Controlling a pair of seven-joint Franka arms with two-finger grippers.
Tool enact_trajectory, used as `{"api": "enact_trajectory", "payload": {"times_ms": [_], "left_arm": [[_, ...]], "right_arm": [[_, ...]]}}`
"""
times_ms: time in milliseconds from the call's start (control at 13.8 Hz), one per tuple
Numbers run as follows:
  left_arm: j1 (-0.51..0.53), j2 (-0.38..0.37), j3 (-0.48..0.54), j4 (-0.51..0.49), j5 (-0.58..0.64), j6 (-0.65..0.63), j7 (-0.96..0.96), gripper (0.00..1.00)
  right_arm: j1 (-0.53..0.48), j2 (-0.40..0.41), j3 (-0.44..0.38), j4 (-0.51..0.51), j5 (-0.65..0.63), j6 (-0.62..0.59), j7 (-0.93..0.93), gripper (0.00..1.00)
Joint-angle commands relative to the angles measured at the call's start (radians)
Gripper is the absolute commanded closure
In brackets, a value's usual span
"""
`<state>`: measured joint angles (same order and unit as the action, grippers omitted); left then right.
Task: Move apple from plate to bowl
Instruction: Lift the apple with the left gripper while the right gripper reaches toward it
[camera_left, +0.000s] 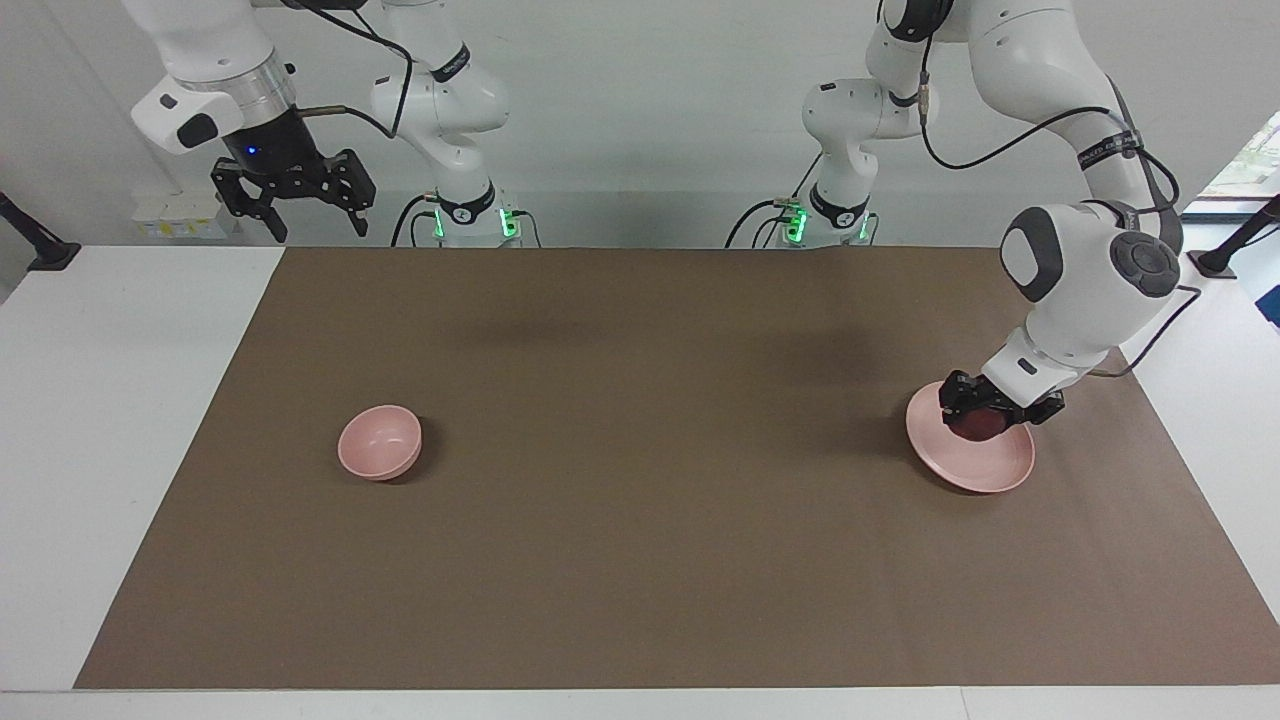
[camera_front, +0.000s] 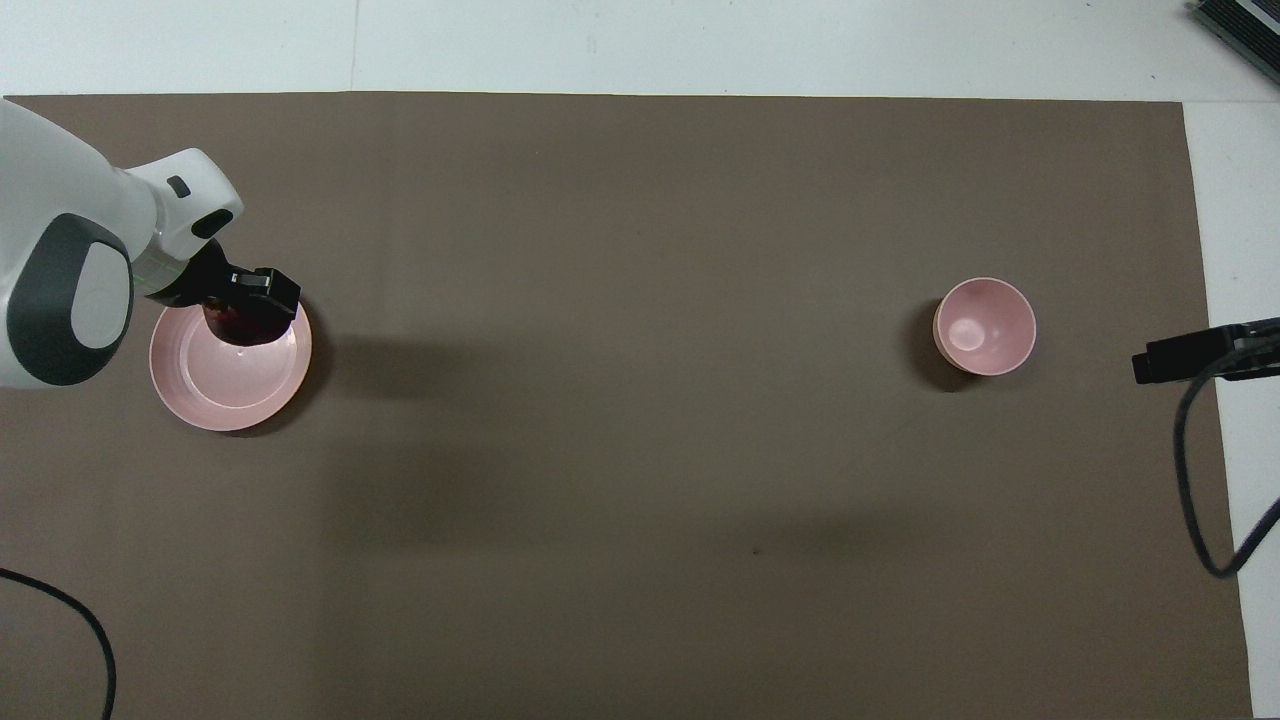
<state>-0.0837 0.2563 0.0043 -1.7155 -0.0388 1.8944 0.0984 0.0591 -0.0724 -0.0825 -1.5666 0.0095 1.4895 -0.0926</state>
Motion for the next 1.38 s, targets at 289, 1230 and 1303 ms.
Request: {"api": "enact_trajectory", "payload": {"times_ms": [289,1230,1303], "left_arm": [[-0.033,-0.008,-0.006,0.060,-0.025,-0.170,-0.198,1.00],[-0.125,-0.009,-0.043,0.071,-0.489,-0.351,-0.535,1.00],[-0.139,-0.009,-0.044,0.073,-0.536,-0.344,-0.587,1.00]], "right_arm": [[-0.010,-0.017,0.004,-0.016,0.007,0.002,-0.029,0.00],[-0.010,-0.017,0.004,-0.016,0.007,0.002,-0.029,0.00],[-0.010,-0.017,0.004,-0.016,0.007,0.002,-0.029,0.00]]}}
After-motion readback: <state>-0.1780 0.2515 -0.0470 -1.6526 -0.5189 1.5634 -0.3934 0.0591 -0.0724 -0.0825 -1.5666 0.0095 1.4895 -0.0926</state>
